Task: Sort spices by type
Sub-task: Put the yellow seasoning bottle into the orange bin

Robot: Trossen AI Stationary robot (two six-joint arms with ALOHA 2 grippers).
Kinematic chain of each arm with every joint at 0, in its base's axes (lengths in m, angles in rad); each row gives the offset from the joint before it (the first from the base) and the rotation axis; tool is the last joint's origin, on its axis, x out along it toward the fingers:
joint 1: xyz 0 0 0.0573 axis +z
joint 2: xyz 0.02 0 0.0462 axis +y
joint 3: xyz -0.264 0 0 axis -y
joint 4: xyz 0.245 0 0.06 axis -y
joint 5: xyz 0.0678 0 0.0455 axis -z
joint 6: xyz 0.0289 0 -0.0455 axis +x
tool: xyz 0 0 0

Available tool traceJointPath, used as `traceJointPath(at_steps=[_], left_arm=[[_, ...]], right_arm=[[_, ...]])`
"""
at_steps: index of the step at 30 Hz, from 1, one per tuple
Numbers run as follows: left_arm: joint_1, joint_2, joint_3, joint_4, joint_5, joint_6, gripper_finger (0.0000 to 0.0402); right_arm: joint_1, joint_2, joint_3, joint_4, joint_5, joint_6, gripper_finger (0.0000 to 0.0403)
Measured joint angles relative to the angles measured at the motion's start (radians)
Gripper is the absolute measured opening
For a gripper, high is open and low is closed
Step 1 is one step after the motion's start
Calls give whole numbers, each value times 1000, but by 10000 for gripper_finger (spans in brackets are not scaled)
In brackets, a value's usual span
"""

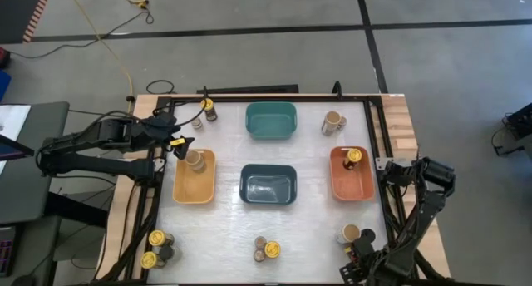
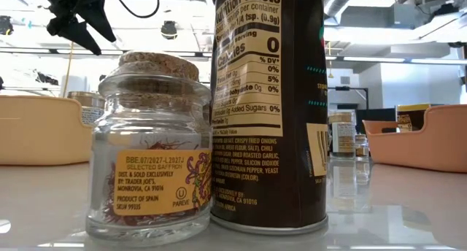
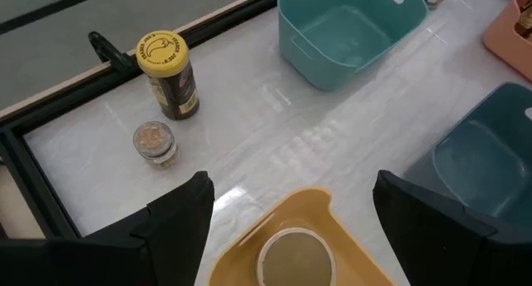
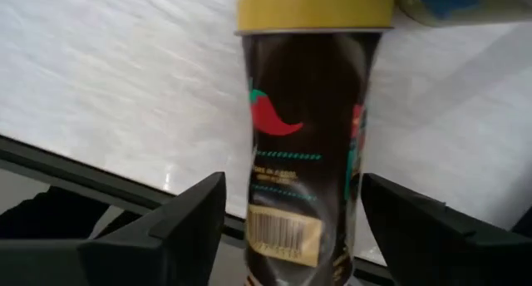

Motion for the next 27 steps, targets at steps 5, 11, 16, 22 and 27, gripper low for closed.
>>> traceJointPath(at_steps=[5, 11, 16, 22, 27], left_arm=[[0, 0, 0, 0, 0, 0, 316], [0, 0, 0, -9, 0, 0, 316], [0, 0, 0, -26, 0, 0, 316], [0, 0, 0, -25, 0, 0, 316], [0, 0, 0, -25, 0, 0, 316]], right_arm=[[1, -1, -21, 31, -15, -3, 244], [1, -5, -29, 99, -16, -4, 180], [15, 2, 18, 87, -14, -3, 179], [48, 2, 151, -21, 42, 0, 180], [85, 1, 303, -214, 223, -8, 181]])
